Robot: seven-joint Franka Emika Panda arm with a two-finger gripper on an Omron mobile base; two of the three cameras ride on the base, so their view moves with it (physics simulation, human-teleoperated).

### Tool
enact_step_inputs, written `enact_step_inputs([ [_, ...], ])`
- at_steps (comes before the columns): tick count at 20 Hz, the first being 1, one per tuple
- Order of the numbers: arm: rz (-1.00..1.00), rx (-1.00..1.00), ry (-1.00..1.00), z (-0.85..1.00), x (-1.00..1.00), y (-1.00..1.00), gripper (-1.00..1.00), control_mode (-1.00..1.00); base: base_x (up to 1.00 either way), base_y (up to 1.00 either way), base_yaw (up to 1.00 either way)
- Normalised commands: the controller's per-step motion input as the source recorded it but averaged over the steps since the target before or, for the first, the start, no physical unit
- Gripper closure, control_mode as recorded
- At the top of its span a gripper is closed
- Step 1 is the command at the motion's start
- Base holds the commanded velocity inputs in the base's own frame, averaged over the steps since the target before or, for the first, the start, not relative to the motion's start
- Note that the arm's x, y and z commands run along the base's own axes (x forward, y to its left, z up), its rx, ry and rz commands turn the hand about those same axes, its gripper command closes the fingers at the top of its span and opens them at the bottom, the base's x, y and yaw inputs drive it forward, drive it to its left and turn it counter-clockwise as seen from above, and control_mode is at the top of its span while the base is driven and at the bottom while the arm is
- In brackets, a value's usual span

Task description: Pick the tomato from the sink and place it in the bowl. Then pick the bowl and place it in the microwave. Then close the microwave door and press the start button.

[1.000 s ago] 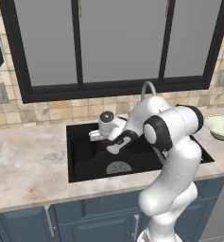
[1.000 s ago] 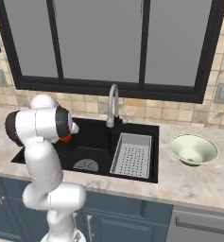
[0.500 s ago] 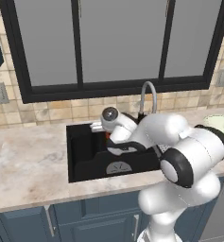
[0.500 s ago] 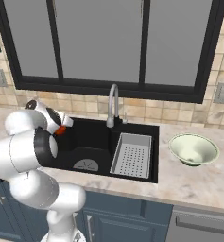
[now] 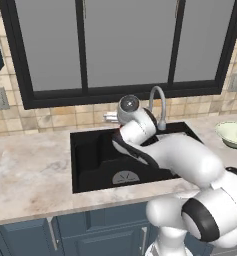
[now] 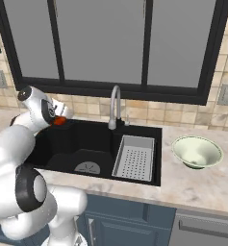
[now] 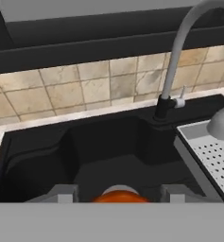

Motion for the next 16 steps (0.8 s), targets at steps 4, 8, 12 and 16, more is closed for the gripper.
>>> enact_step_inputs([
  [4, -0.08, 0.06, -0.04, 1.00, -0.45, -0.26, 1.00, -1.00, 0.00, 0.00, 0.00],
  [8, -0.08, 0.06, -0.02, 1.00, -0.62, -0.22, 1.00, -1.00, 0.00, 0.00, 0.00],
  [12, -0.07, 0.14, -0.01, 0.82, -0.73, -0.79, 1.00, -1.00, 0.00, 0.00, 0.00],
  [16, -0.09, 0.12, 0.00, 0.51, -0.78, -1.00, 1.00, -1.00, 0.00, 0.00, 0.00],
])
